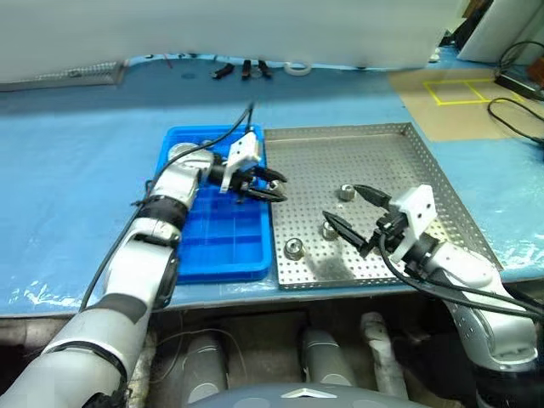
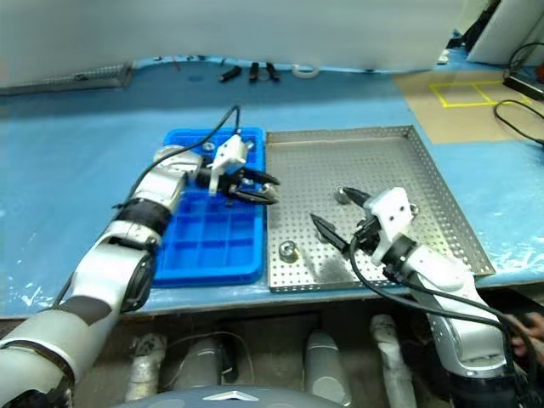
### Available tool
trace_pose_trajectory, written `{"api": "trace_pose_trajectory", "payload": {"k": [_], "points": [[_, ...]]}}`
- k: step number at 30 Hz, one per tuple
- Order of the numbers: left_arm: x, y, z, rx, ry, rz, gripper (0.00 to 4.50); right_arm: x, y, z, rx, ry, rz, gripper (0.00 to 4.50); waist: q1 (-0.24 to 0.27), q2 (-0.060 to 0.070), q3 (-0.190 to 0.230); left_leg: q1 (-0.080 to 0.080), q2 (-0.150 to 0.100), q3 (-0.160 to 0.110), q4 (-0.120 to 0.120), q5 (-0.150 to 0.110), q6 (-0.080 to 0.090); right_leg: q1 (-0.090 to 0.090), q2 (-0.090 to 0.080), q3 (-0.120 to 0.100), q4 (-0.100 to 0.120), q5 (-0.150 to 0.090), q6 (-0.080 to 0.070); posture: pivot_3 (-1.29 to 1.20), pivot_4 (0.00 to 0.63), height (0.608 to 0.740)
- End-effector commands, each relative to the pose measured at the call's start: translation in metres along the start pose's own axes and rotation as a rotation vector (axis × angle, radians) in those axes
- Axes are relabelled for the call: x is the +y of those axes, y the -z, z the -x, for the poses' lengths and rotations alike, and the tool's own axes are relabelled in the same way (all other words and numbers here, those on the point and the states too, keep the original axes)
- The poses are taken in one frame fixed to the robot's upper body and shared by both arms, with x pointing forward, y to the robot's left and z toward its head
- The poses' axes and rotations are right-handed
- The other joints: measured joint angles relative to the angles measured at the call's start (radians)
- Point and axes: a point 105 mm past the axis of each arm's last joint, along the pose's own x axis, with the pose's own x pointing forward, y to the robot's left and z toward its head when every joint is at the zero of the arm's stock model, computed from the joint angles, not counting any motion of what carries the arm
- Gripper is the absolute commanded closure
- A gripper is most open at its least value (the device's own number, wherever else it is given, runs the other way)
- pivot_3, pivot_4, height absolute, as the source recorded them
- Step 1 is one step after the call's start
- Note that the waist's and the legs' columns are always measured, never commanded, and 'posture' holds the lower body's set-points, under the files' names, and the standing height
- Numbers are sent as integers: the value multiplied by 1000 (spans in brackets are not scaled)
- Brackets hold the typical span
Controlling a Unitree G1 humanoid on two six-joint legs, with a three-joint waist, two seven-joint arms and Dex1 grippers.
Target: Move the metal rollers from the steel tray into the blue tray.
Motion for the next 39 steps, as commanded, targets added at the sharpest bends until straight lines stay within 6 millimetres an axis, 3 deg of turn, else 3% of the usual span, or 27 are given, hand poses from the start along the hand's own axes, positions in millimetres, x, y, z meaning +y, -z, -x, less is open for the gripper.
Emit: {"api": "trace_pose_trajectory", "payload": {"k": [1,7,16,27,32,39], "points": [[4,-21,19,-76,-181,-64,2669,5,-12,-15,-43,-113,23,0,30,0,1,0,0,0,0,0,0,0,0,0,0,0,0,-121,150,740],[13,-3,57,-52,-634,-44,2669,9,-22,-48,-81,-254,51,0,107,1,1,0,0,-1,1,1,-1,1,-2,-3,2,0,0,81,150,740],[12,30,82,20,-913,50,2669,11,-24,-68,-77,-374,87,0,172,1,1,-2,0,-4,0,3,-5,1,-1,-7,3,0,0,204,150,740],[8,43,74,69,-893,116,2669,12,-20,-65,-66,-347,88,0,184,1,1,-2,1,-6,0,4,-7,0,-1,-7,4,0,0,170,150,740],[19,33,76,73,-896,79,1155,10,-19,-64,-72,-311,83,0,183,1,1,-2,2,-6,-1,5,-8,-1,0,-7,5,0,0,129,150,740],[29,6,61,2,-784,31,1155,6,-18,-56,-73,-244,84,0,180,1,1,-1,1,-6,0,5,-9,-1,1,-6,8,0,0,19,150,740]]}}
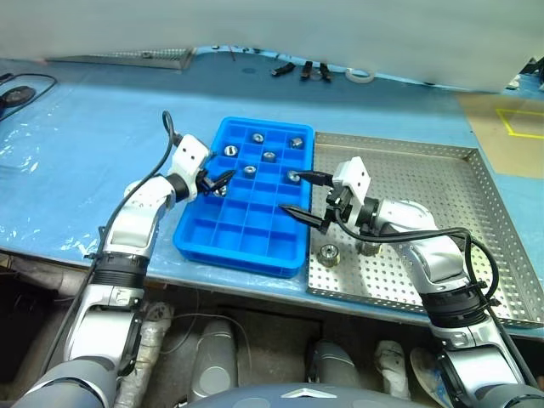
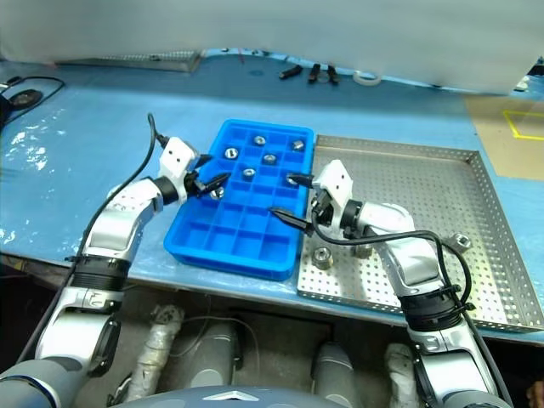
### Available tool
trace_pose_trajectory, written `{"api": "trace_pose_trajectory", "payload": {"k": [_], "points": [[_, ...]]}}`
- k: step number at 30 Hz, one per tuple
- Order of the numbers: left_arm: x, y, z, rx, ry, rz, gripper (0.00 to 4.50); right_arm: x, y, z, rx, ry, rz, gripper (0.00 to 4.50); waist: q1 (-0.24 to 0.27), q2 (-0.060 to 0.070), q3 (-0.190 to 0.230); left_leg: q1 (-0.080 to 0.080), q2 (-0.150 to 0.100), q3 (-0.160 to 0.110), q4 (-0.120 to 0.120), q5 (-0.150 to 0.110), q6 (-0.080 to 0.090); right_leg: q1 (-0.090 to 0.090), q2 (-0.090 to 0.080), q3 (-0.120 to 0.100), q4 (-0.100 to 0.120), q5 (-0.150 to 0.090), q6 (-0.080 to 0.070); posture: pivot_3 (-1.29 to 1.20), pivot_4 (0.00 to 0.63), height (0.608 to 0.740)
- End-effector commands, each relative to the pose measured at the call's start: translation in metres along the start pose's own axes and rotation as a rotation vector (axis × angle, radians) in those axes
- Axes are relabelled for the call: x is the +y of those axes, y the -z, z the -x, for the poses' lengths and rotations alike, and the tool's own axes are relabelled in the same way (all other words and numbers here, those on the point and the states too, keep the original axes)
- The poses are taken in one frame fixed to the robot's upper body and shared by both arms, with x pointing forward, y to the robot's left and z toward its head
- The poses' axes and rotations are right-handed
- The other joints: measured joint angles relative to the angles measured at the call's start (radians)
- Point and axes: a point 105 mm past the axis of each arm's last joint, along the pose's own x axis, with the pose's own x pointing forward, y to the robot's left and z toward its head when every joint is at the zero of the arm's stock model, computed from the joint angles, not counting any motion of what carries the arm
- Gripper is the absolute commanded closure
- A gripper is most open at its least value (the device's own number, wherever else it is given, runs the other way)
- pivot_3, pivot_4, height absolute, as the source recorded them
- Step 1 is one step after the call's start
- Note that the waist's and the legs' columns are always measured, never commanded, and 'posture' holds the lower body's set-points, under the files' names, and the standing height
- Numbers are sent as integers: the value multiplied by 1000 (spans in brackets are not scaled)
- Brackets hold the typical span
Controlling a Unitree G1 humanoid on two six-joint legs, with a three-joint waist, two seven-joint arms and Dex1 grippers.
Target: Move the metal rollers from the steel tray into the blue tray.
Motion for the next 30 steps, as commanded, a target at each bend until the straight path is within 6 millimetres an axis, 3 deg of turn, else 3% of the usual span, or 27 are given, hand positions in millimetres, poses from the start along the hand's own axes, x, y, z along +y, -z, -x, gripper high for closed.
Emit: {"api": "trace_pose_trajectory", "payload": {"k": [1,7,11,13,19,30], "points": [[-8,-26,-7,-92,95,-22,1155,-3,-14,10,-38,53,43,0,-3,0,0,0,0,0,0,0,0,0,0,0,0,0,0,-10,150,740],[-48,-70,-41,-217,423,-62,1155,-9,-10,37,-16,190,39,0,-9,0,0,-1,-1,1,1,2,-3,-7,0,7,9,0,0,-161,150,740],[-92,-76,-57,-210,701,-96,1155,-13,-6,66,13,320,41,0,-38,-1,0,0,-2,3,2,3,-3,-8,0,9,10,0,0,-267,150,740],[-119,-68,-52,-169,903,-130,1155,-12,-2,84,37,399,38,0,-60,-1,0,1,-2,4,1,2,-2,-8,-1,10,9,0,0,-341,150,740],[-148,-39,-45,49,1219,-221,1155,12,9,116,79,561,-3,0,-135,-1,0,0,1,5,-1,2,-2,-12,4,11,9,-1,1,-506,150,740],[-155,-3,-45,310,1315,-373,1155,30,20,119,86,674,-46,0,-196,-1,0,1,-1,7,2,0,1,-12,1,14,8,-4,6,-603,150,740]]}}
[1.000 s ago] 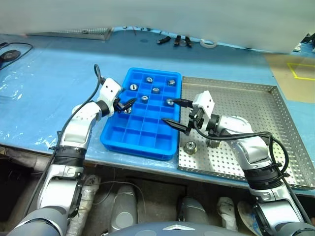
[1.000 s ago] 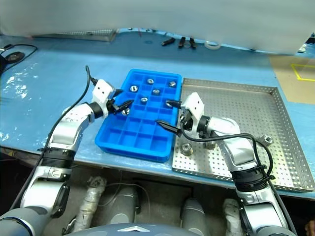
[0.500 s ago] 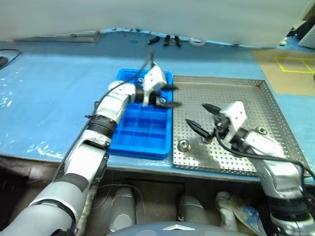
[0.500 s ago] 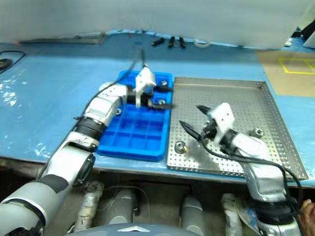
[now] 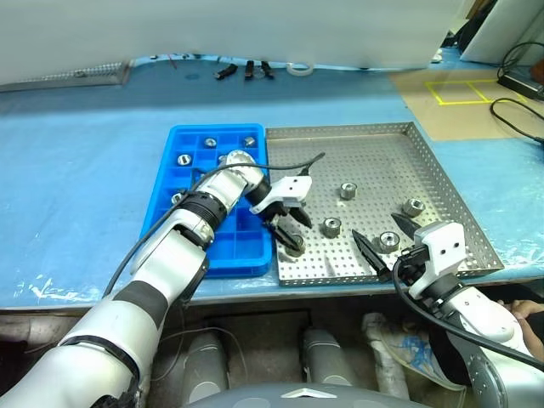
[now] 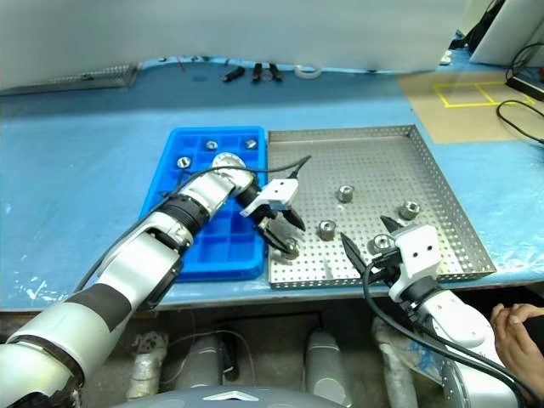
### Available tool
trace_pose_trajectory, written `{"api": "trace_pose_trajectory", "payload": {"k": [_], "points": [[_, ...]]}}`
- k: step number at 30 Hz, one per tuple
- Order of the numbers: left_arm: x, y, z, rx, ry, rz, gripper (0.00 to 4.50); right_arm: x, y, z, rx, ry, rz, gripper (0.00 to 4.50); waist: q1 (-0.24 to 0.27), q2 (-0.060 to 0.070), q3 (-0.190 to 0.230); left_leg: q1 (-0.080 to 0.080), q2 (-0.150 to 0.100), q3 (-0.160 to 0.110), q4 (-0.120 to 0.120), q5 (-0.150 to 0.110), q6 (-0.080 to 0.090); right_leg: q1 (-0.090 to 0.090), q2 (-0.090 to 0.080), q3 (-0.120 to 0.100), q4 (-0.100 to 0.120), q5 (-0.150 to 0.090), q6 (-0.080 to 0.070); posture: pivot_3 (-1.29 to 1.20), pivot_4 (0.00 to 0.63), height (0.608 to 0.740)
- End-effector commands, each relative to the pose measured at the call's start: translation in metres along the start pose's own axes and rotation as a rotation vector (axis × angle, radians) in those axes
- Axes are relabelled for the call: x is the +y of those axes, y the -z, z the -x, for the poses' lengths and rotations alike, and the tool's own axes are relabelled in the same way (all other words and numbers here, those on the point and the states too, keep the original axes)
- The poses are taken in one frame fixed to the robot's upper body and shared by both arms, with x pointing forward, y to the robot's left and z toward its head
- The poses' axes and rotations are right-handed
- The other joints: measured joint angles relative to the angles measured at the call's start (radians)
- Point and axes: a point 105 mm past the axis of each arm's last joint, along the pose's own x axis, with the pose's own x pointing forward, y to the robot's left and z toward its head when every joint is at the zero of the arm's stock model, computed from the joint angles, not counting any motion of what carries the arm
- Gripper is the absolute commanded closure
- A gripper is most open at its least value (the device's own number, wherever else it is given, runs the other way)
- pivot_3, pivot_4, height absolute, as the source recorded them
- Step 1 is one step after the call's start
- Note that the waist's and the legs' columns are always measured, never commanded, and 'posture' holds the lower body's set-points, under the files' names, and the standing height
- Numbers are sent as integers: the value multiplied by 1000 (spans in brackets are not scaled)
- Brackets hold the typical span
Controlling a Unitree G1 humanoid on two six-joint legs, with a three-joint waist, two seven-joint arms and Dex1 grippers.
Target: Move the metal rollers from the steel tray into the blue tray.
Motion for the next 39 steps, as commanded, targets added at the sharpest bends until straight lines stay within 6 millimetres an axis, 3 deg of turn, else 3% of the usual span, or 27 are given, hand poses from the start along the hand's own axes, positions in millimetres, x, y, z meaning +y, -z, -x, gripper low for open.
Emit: {"api": "trace_pose_trajectory", "payload": {"k": [1,12,25,39], "points": [[-2,8,2,103,34,-46,1155,4,-14,0,-63,9,37,0,-2,0,0,0,0,0,0,0,0,0,0,0,0,2,-4,-605,150,740],[-6,26,-4,195,54,-66,1155,4,-8,-3,-65,25,34,0,-26,0,-2,3,0,0,1,-1,1,4,0,0,-1,3,-5,-610,150,740],[0,32,-12,276,-7,-130,1155,7,-11,-5,-71,53,26,0,-32,1,-3,17,-1,-1,-1,-2,2,20,0,-1,-7,-2,3,-620,150,740],[-8,33,-13,258,40,-147,1155,6,-18,-10,-80,63,24,0,-50,4,-11,17,-2,-1,-5,-6,5,25,-2,-2,-18,-1,2,-613,150,740]]}}
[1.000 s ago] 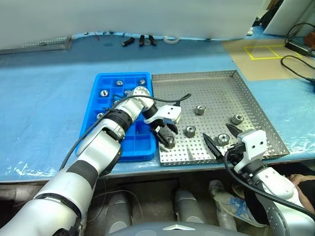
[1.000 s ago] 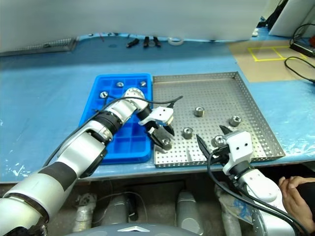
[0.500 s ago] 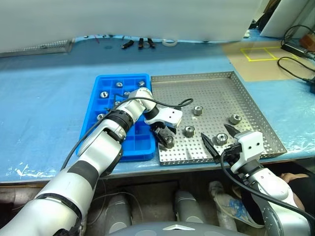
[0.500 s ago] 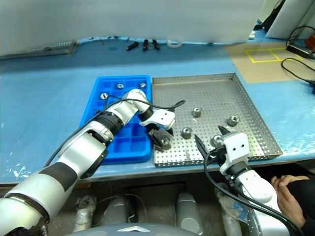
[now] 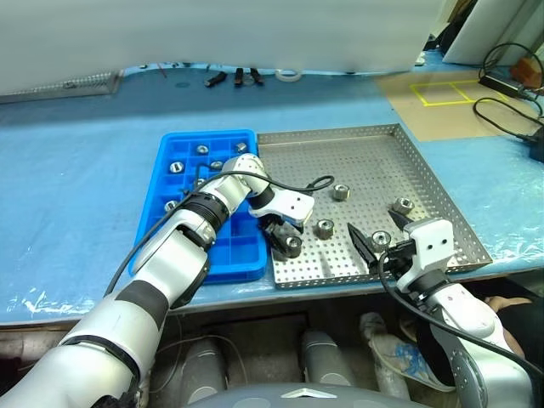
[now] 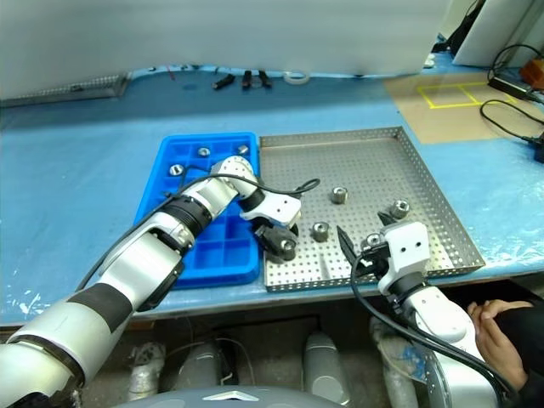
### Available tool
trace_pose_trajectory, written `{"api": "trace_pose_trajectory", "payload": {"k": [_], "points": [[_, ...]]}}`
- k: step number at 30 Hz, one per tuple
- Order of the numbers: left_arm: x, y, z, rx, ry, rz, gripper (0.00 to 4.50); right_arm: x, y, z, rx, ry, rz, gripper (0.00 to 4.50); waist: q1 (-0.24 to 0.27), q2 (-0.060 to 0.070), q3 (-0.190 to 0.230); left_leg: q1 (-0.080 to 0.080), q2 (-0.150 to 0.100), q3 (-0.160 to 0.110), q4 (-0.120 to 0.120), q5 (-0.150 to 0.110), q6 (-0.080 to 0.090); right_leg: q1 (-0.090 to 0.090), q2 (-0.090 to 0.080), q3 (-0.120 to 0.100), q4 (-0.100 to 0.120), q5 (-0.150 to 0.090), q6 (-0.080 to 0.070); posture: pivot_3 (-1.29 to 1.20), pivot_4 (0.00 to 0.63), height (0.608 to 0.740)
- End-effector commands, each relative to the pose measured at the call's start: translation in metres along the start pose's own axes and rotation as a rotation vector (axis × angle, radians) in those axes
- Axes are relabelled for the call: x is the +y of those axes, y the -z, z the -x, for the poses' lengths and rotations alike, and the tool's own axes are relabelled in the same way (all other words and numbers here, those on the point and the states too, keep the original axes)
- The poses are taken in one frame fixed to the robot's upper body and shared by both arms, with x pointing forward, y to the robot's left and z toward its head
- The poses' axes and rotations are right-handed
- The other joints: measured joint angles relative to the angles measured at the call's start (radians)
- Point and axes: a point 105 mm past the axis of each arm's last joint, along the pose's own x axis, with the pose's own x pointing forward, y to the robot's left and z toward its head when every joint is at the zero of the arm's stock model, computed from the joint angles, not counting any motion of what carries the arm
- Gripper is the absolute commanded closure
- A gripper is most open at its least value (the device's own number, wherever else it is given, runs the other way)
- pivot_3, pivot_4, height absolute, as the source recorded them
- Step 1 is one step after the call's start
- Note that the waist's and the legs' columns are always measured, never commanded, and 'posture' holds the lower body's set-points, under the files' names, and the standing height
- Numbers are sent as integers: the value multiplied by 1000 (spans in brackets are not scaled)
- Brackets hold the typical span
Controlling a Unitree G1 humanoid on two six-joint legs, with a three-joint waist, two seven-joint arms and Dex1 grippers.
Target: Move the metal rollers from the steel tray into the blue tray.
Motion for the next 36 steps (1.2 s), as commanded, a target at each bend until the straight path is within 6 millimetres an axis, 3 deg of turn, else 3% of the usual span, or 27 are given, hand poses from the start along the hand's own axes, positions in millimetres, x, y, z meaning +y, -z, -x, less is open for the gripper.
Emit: {"api": "trace_pose_trajectory", "payload": {"k": [1,11,19,32,36], "points": [[-12,14,-12,18,40,46,1155,5,-15,2,-53,-15,22,0,-1,0,0,0,0,0,0,0,0,0,0,0,0,0,0,-613,150,740],[-17,17,-13,32,78,61,1155,3,-14,1,-49,3,28,0,-5,0,0,0,0,0,-1,-1,-1,-1,0,0,-1,-1,1,-617,150,740],[-17,17,-20,103,84,-36,1155,1,-12,2,-45,15,30,0,-27,0,0,0,0,0,-1,-2,-2,0,0,0,-3,-1,1,-617,150,740],[-14,13,-24,115,76,-72,1155,-1,-7,2,-38,30,28,0,-51,0,0,-10,0,0,0,-4,1,-6,-1,-3,-6,3,-5,-625,150,740],[-13,14,-22,104,60,-66,2013,0,-6,1,-38,32,28,0,-53,0,0,-10,0,0,1,-4,1,-5,-2,-3,-6,3,-5,-625,150,740]]}}
